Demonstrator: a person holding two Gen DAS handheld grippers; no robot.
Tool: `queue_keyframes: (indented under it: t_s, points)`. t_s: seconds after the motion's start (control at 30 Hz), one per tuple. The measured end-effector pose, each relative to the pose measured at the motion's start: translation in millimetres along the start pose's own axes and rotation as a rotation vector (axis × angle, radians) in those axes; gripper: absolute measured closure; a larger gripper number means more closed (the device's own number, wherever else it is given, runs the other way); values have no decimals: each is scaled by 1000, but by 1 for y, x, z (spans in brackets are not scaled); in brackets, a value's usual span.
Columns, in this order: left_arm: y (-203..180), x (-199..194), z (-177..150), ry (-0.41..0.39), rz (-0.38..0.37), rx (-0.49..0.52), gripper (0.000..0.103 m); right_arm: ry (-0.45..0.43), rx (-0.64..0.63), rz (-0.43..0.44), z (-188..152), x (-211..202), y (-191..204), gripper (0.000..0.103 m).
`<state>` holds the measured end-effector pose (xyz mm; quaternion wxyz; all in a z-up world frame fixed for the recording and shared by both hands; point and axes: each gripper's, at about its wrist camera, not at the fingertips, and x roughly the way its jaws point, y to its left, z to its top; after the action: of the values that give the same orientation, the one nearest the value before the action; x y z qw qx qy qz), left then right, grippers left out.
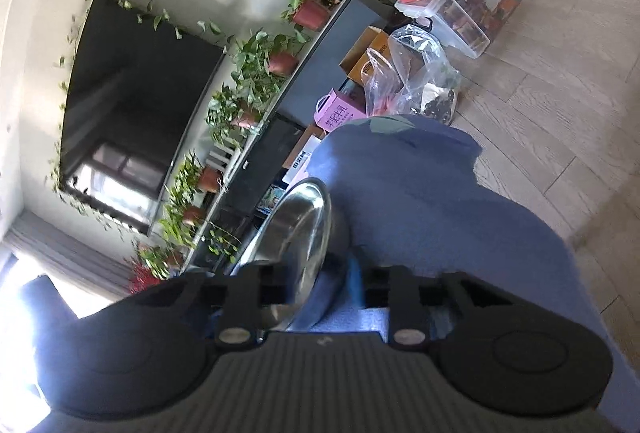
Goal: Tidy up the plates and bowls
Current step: 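Close both grippers on the rim of the steel bowl, then lift the steel bowl and lower it into the pink bowl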
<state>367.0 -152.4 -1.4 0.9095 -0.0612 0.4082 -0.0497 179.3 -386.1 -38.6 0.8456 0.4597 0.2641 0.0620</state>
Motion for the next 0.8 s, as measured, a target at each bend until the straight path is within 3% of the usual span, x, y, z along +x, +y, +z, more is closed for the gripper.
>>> queue_keyframes:
  t_s: [0.33,0.67,0.8]
  points:
    - [12,-29,-2,-38,-8,13,89,12,-50,2,-2,0,13,83]
    - [39,-98,-4,-106,-55,1,87,-9,-196,63,-11,-14,58,83]
    - [51,-125,-9,-131,-33,24,87,-1,-249,81,-22,-18,75,82]
